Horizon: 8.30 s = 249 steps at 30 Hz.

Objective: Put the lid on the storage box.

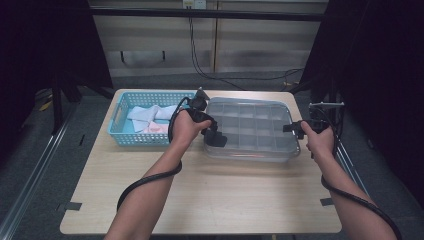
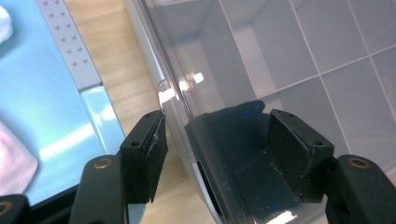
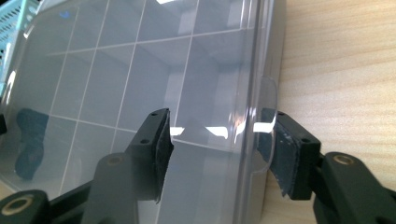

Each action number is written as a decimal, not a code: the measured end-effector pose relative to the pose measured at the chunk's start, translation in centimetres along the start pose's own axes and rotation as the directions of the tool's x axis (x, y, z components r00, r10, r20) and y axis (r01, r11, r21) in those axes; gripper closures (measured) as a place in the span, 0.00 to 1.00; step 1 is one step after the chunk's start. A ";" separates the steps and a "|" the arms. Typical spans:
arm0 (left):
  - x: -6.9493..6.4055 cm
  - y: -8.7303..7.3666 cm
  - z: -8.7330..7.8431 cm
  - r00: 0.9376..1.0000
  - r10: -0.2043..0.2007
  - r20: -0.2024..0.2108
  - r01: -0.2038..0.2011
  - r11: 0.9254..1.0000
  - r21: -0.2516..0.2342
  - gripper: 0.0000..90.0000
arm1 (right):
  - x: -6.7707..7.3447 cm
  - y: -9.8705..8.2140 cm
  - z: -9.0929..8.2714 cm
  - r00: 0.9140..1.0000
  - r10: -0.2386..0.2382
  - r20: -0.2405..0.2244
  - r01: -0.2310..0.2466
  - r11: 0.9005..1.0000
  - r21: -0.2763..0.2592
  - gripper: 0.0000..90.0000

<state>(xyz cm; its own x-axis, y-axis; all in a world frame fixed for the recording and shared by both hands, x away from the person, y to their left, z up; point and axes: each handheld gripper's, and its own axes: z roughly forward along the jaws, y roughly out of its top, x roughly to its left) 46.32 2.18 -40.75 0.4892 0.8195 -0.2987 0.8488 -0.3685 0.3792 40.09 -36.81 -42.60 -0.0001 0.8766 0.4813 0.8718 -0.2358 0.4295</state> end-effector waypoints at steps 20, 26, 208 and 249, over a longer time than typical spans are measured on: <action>1.9 2.0 0.4 1.000 -0.002 0.002 0.002 0.997 -0.071 0.44 | 1.8 2.2 0.7 0.997 -0.055 0.057 0.057 0.998 -0.037 0.42; 1.3 1.8 -0.2 0.998 0.066 -0.016 -0.067 0.990 -0.122 0.39 | 2.3 2.0 0.2 0.979 -0.151 0.134 0.159 0.985 -0.058 0.36; 0.6 -7.3 -5.1 0.957 0.289 0.023 -0.287 0.956 -0.068 0.20 | 2.2 -7.2 -3.5 0.939 -0.343 0.027 0.341 0.938 0.070 0.20; 5.9 -15.6 -3.6 0.947 0.321 0.026 -0.320 0.947 -0.021 0.20 | 1.1 -14.3 -0.9 0.922 -0.383 -0.053 0.386 0.919 0.080 0.20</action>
<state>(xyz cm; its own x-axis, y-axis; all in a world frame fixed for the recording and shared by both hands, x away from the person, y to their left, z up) 35.25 14.37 -45.32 0.7406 0.6462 -0.1843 0.6431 -0.6022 0.4731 27.17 -32.89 -47.50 -0.3595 0.8765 0.3200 0.8405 0.1552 0.5191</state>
